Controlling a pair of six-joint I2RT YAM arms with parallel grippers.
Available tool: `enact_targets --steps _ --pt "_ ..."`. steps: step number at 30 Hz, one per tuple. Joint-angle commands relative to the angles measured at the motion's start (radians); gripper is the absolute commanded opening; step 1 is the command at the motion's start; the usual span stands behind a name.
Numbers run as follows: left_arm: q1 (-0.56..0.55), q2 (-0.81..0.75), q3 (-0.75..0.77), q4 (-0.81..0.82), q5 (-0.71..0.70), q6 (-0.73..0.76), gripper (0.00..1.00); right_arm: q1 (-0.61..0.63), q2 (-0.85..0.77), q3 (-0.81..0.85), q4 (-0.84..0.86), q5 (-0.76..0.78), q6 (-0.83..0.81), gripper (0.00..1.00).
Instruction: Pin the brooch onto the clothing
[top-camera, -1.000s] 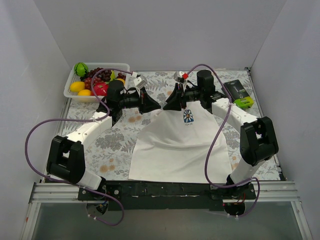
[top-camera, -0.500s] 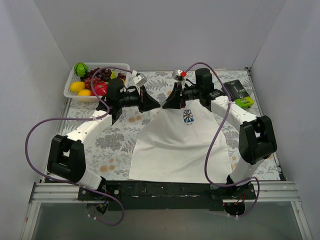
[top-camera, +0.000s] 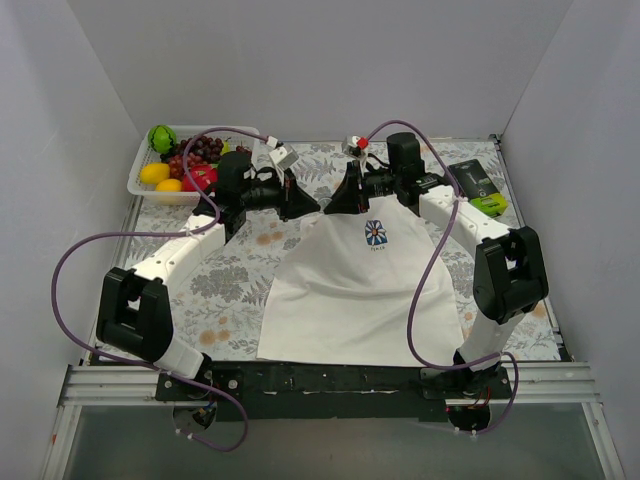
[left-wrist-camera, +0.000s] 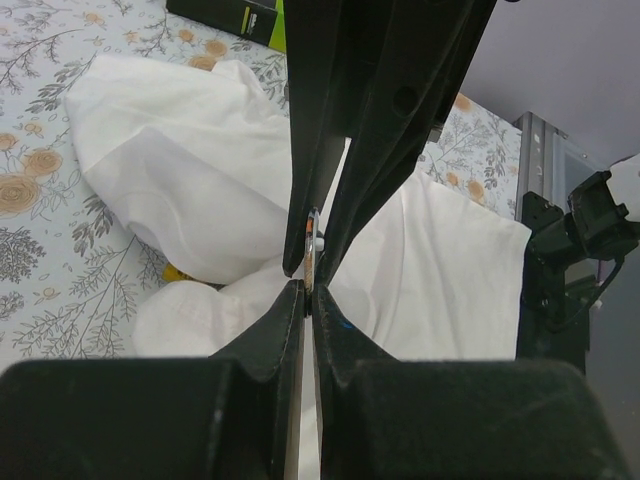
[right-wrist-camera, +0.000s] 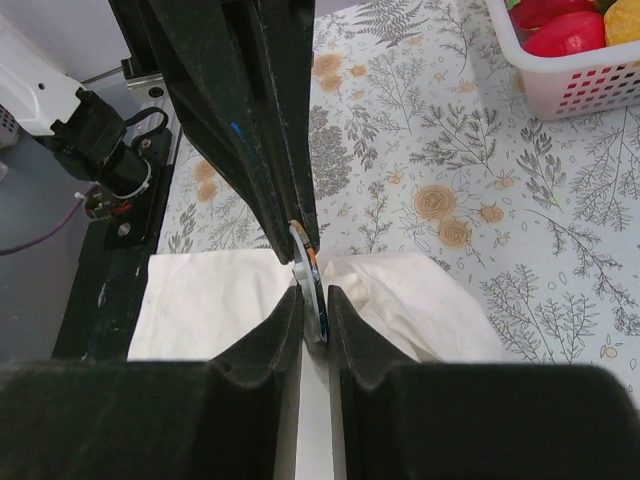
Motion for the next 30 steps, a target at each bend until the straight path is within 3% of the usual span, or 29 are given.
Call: enact_targets --steps 1,13,16,19,26,30 --pt "-0.063 -0.028 0.075 -0.023 0.064 0.018 0.0 0.022 0.021 0.048 0.003 0.093 -0.022 0.16" --pt "-0.116 -0.014 0.15 -0.149 0.005 0.093 0.0 0.03 0.047 0.134 -0.114 0.182 -0.01 0.11" --pt "-0.123 -0.022 0.147 -0.152 0.002 0.099 0.0 0.029 0.051 0.141 -0.118 0.211 0.018 0.02" --pt "-0.126 -0.034 0.135 -0.152 -0.001 0.102 0.0 0.029 0.047 0.136 -0.109 0.248 0.054 0.01" --pt "-0.126 -0.077 0.064 -0.124 -0.031 0.09 0.0 0.019 -0.005 0.044 0.032 0.309 0.172 0.01" --pt "-0.126 -0.117 -0.003 -0.026 -0.064 0.049 0.0 0.012 -0.037 -0.019 0.148 0.295 0.209 0.01"
